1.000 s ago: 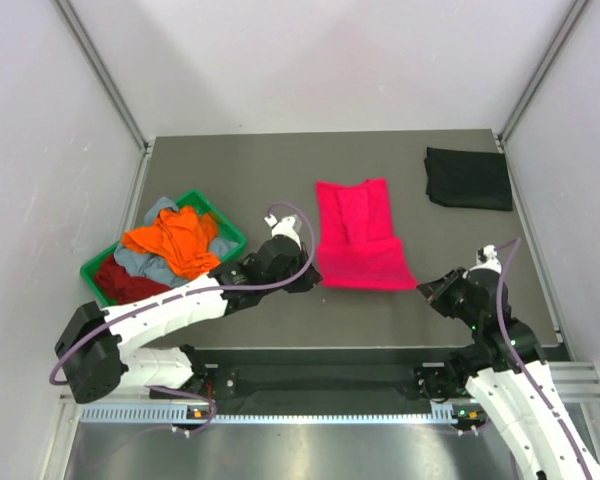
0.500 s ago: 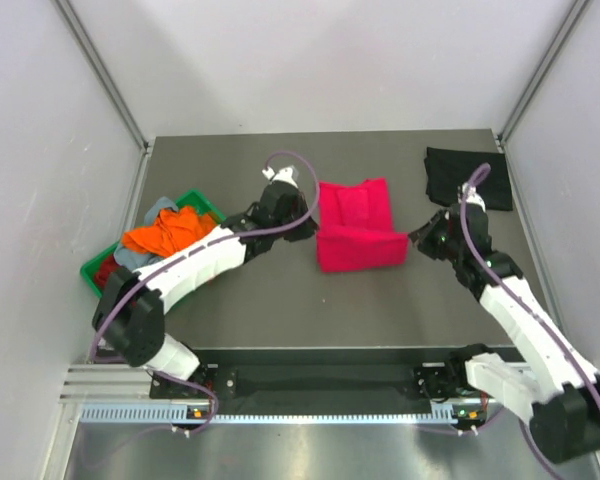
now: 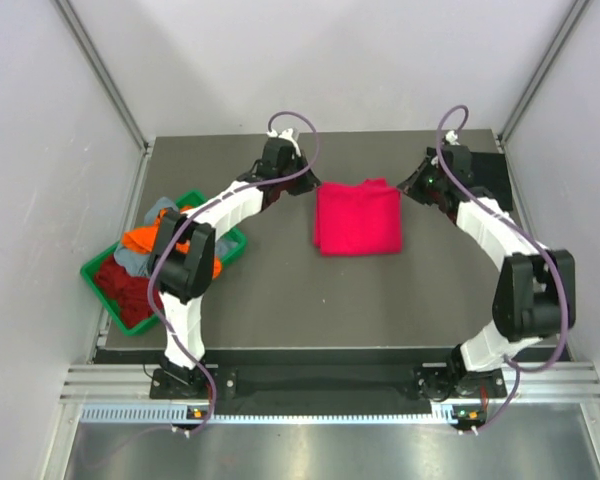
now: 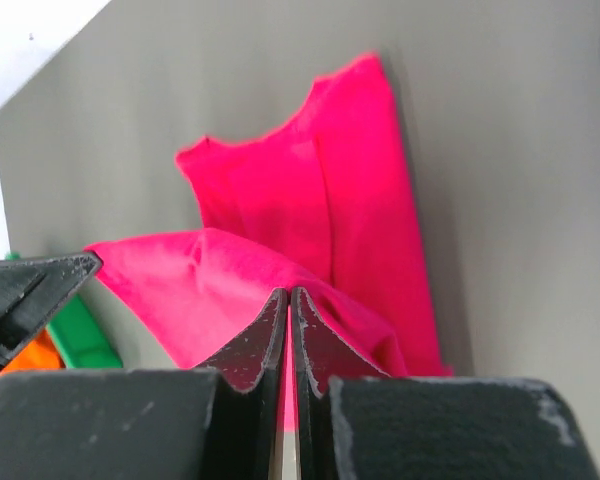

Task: Fold and stack the t-shirts
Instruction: Fold the tshirt

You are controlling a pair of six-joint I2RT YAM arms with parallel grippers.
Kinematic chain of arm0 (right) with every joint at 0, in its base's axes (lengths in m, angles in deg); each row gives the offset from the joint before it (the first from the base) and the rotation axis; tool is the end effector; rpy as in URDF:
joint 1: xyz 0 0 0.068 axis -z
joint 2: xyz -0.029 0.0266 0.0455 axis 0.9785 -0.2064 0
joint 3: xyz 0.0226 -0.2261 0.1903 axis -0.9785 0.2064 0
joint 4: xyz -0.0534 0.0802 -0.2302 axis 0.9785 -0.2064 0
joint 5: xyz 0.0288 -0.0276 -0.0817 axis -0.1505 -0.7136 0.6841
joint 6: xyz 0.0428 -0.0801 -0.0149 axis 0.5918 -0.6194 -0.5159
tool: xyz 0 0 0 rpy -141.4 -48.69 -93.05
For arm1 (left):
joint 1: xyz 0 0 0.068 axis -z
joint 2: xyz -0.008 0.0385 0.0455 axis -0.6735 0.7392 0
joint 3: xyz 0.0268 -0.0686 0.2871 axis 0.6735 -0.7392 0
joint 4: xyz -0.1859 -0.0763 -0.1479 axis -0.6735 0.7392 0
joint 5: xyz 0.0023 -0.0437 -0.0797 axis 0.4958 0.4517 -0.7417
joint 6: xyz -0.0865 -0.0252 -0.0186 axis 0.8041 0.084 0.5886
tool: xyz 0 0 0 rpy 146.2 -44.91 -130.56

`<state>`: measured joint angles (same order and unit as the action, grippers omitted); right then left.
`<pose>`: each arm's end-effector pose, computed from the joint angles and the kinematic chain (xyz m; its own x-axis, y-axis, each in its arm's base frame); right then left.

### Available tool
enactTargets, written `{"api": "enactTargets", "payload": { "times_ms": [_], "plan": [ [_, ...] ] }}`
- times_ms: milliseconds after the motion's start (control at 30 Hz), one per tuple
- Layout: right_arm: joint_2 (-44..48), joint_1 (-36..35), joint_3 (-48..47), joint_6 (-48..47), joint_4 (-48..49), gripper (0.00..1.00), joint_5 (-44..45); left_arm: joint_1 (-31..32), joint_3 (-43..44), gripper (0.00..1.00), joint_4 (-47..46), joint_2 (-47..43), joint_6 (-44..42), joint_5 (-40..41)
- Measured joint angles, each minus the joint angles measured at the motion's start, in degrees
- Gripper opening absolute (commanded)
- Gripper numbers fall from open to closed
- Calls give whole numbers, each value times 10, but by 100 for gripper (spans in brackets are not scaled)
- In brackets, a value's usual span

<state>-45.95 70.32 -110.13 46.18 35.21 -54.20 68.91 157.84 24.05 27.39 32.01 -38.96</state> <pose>0.3669 0.0634 0.2754 -0.5977 0.5306 -0.6010 0.1291 0.8036 0.5810 0.4372 -0.2351 0.2518 -0.7223 -0.3119 -0.6172 0.1702 0.7849 -0.5958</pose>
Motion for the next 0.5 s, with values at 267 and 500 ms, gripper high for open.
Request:
{"api": "enactTargets", "payload": {
  "times_ms": [267, 500],
  "plan": [
    [-143, 34, -85, -2, 55, 0, -55, -18, 96, 0, -68, 111, -4, -19],
    [-245, 47, -167, -2, 102, 0, -97, -31, 169, 0, -113, 200, -3, -21]
  ]
}}
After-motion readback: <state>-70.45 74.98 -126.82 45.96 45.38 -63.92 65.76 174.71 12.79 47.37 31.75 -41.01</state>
